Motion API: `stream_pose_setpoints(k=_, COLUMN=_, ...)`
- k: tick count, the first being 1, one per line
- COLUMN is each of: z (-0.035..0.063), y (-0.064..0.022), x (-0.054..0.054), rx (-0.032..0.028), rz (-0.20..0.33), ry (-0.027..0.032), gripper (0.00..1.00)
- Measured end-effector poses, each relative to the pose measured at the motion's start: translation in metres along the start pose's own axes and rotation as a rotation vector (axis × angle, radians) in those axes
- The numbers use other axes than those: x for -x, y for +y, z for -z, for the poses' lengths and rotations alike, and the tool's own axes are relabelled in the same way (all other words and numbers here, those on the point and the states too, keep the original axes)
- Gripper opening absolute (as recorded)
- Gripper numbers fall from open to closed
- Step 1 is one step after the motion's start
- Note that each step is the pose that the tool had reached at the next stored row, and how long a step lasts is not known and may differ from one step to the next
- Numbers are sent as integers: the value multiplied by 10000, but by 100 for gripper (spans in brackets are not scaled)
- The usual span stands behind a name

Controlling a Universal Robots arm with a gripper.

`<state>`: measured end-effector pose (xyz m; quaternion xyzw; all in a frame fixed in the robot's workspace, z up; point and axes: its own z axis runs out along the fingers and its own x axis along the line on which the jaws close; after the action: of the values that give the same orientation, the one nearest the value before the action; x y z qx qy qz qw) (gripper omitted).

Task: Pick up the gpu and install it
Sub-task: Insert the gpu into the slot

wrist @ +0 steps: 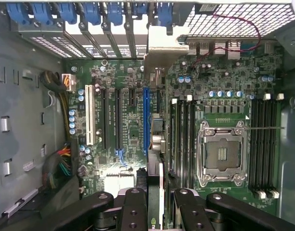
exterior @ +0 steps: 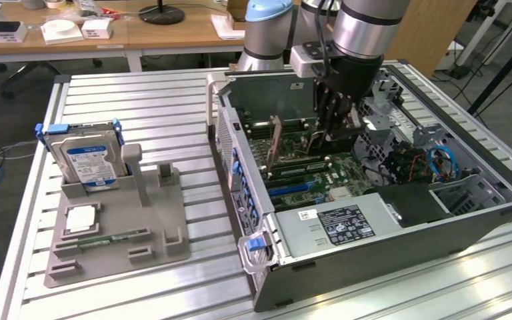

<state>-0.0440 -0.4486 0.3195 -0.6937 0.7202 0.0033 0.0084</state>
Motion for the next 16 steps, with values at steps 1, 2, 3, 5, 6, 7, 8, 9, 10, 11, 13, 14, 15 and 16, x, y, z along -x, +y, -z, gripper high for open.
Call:
stream_pose_setpoints(k=1, z=-9, y=0, x=0, rx=-1, rz=0, ry=0, gripper=26)
stream_pose_setpoints(k=2, z=-20, y=0, x=0, rx=-2, rz=0, ry=0, gripper=26)
stream_pose_setpoints(k=3, z=-30, y=0, x=0, rx=-3, rz=0, ry=-1, gripper=26)
stream_pose_setpoints(k=5, z=-40, y=0, x=-1, rx=-4, rz=0, ry=2, gripper=26)
stream_pose_setpoints(k=6, z=-41, y=0, x=-1, rx=-4, rz=0, ry=1, gripper=26)
stream_pose_setpoints(k=7, z=-41, y=0, x=-1, rx=-5, rz=0, ry=1, gripper=26)
stream_pose_setpoints(k=8, z=-41, y=0, x=-1, rx=-5, rz=0, ry=1, gripper=26)
stream_pose_setpoints(k=9, z=-41, y=0, x=-1, rx=-5, rz=0, ry=0, gripper=26)
stream_pose_setpoints(k=10, z=-41, y=1, x=-1, rx=-9, rz=-1, ry=1, gripper=26)
stream_pose_setpoints(k=11, z=-41, y=3, x=0, rx=-17, rz=-4, ry=0, gripper=26)
stream_pose_setpoints(k=13, z=-41, y=3, x=0, rx=-20, rz=-6, ry=-1, gripper=26)
stream_pose_setpoints(k=14, z=-42, y=2, x=0, rx=-20, rz=-8, ry=-1, gripper=26)
stream_pose_setpoints(k=15, z=-41, y=2, x=0, rx=-20, rz=-10, ry=-1, gripper=26)
stream_pose_setpoints(k=16, z=-41, y=2, x=0, rx=-19, rz=-12, ry=0, gripper=26)
